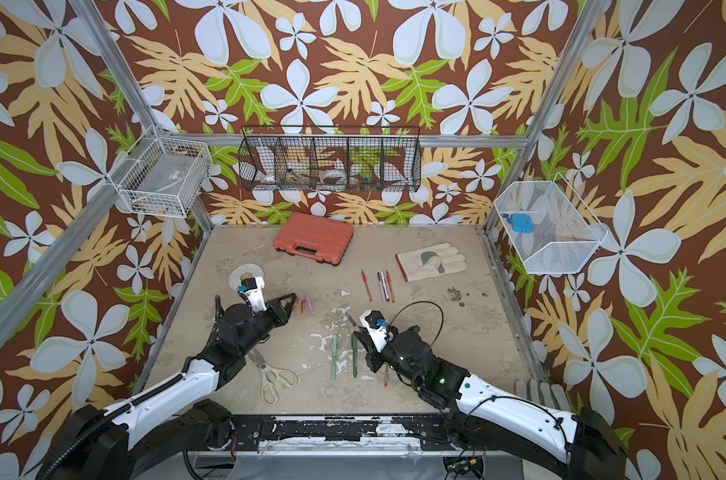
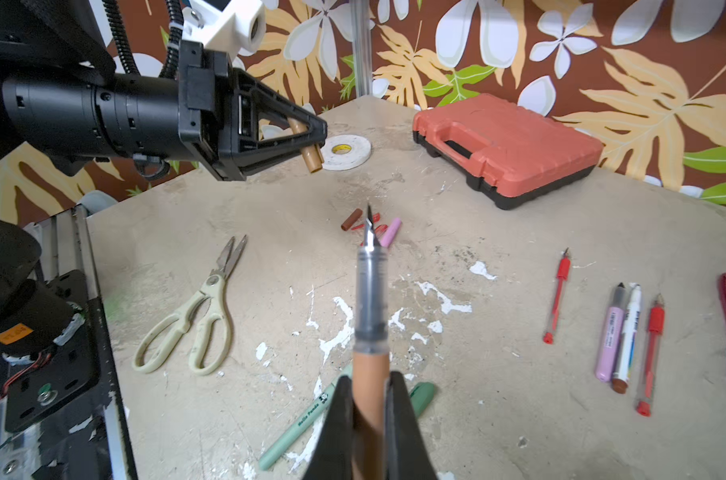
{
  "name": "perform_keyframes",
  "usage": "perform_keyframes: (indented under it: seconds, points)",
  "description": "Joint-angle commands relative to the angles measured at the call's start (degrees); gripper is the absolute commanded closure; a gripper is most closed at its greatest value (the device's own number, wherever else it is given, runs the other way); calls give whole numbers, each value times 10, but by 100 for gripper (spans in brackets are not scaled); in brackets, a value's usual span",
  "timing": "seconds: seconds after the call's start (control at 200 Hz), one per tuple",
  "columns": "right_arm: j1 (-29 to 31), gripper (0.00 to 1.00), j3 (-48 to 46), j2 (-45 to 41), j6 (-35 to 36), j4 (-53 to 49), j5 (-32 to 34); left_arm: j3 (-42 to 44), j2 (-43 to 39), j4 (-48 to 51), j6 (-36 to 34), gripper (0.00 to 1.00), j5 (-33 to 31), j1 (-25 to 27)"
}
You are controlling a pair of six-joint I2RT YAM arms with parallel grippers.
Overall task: Open the pen caps
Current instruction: 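Release the tan cap onto the cap pile while the right gripper lifts the pen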
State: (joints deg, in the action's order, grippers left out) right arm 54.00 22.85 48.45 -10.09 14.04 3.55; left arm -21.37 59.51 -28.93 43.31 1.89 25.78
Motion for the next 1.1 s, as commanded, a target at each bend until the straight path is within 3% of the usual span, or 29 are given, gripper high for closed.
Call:
perform_keyframes:
  seconds: [0.0, 0.36, 0.721, 1.096]
  points:
    - [0, 100, 0, 1, -7, 9, 48, -15, 16, 36, -20, 100, -14, 1]
    - [-11, 100, 18, 38, -22, -19, 112, -61, 106, 87, -52, 100, -49, 1]
    - [-40, 100, 18, 38, -42, -32, 110, -115, 197, 142, -86, 100, -101, 1]
    - [-40, 100, 18, 34, -45, -37, 115, -155, 269, 186, -85, 96, -100, 1]
